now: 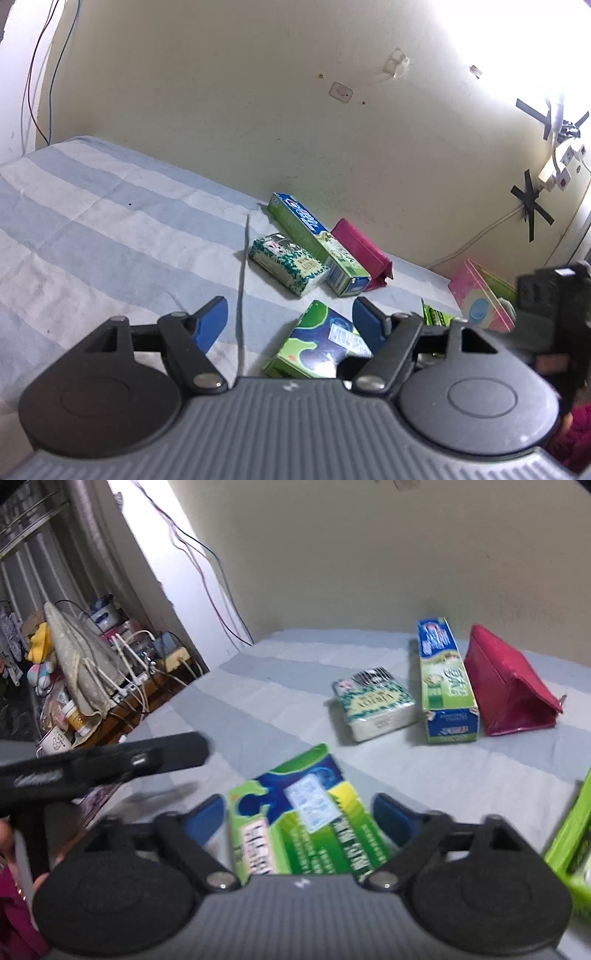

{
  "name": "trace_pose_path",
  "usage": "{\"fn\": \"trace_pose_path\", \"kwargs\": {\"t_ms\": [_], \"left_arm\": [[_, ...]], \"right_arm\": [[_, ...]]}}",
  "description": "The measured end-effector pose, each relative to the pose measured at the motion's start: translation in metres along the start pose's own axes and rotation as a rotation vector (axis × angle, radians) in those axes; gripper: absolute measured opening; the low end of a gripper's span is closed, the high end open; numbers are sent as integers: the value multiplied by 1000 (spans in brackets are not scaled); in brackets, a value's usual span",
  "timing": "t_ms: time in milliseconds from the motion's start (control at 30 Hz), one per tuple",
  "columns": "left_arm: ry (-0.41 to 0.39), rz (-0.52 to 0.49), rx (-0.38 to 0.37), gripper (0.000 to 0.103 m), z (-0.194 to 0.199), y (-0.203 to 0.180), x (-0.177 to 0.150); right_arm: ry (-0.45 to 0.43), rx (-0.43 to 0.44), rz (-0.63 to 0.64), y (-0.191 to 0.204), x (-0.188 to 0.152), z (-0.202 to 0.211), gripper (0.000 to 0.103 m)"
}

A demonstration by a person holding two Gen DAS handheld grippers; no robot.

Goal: Organize objects
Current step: 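Move the right tool to the green medicine box and grasp it, then carry the green medicine box with the right tool and drop it into the tin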

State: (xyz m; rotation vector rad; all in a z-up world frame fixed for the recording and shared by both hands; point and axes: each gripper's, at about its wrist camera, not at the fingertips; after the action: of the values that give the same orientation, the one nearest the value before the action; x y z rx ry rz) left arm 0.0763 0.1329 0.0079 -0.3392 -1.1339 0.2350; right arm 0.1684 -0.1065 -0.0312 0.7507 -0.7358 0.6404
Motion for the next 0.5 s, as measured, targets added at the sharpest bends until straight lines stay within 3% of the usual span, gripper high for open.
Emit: {"fn": "trace_pose_path", "kwargs": {"t_ms": [133,233,300,400,500], "left_arm": [[0,8,6,76,-1,2,1],[0,9,7,77,-1,3,2],[2,9,11,77,-2,4,1],[10,11,20,77,-4,6,0],[21,15,24,77,-6,7,0]], "right_arm": [[76,-35,116,22,-16,-9,103],[105,-143,321,46,-33,-25,103],[94,-140,321,49,-34,-27,103],[71,-133,321,48,-33,-24,84],[71,-121,329,47,-38,-17,83]]}}
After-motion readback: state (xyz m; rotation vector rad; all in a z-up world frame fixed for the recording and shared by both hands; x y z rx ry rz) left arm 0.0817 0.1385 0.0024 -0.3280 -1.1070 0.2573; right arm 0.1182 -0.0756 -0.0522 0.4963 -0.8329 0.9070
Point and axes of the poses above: each gripper's, at about its wrist camera, not at the fingertips, and z roughly against the way its jaws point, y to its left, x to its top, and after that the axes turned 5 degrees about -y, right-handed
